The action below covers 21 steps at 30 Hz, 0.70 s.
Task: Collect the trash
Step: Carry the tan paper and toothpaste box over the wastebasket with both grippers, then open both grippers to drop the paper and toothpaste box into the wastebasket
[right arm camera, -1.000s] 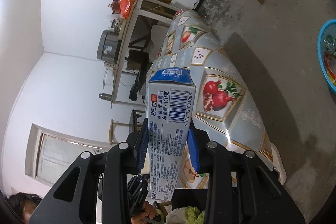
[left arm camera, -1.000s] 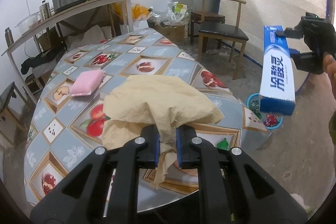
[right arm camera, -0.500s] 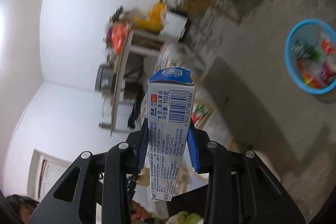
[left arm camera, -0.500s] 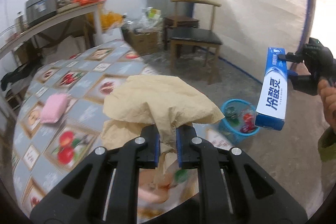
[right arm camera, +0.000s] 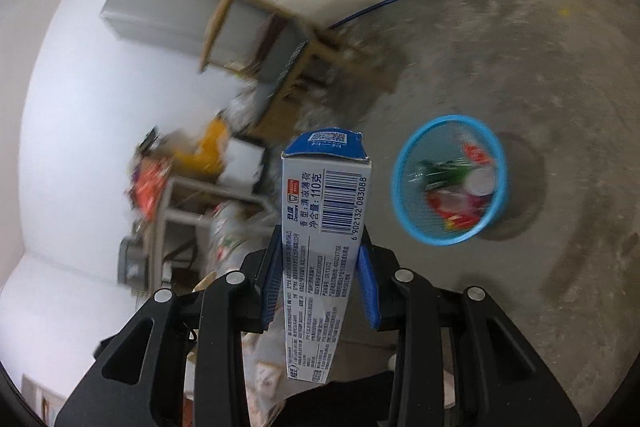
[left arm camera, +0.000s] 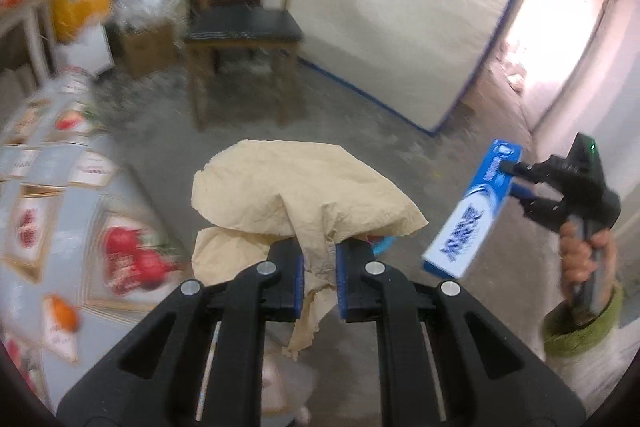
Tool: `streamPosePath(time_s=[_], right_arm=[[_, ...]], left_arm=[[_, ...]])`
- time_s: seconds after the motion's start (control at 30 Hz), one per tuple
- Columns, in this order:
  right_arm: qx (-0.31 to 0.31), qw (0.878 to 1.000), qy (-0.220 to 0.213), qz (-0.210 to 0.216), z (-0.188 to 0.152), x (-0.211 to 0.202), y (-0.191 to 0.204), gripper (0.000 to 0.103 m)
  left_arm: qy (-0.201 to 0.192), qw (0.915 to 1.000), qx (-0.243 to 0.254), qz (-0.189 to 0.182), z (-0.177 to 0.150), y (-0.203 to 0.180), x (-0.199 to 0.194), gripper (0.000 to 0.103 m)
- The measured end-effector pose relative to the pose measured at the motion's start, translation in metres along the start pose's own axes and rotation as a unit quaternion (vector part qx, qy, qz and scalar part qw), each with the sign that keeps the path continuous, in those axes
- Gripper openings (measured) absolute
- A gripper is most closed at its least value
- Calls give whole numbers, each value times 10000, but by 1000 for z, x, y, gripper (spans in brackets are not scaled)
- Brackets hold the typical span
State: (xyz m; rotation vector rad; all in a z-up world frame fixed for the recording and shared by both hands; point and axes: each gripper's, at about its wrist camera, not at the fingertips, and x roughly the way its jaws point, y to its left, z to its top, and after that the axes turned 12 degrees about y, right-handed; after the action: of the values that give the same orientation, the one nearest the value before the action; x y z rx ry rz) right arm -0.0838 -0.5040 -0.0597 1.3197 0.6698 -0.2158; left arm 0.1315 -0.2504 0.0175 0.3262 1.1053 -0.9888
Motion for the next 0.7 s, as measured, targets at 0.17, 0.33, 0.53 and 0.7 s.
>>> streamPosePath(time_s=[0.17,0.33,0.53,0.7], right_arm=[[424,9985,-149,-322,14,16,-44,33],[644,9957,-263,-606,29,32,-75,33],[737,9913,-483,-973,44,50,-89,33],[722,9895,-659,-1064,50,54,-91,33]], left_arm=[[1007,9943,-46,-344,38,-15,81,11],[1769,9835,-162,-349,61,-21,158,11],[2362,9695,-434,-492,86,-24,238,12],[2638,9612,-586,-557,97,-29,283,26]])
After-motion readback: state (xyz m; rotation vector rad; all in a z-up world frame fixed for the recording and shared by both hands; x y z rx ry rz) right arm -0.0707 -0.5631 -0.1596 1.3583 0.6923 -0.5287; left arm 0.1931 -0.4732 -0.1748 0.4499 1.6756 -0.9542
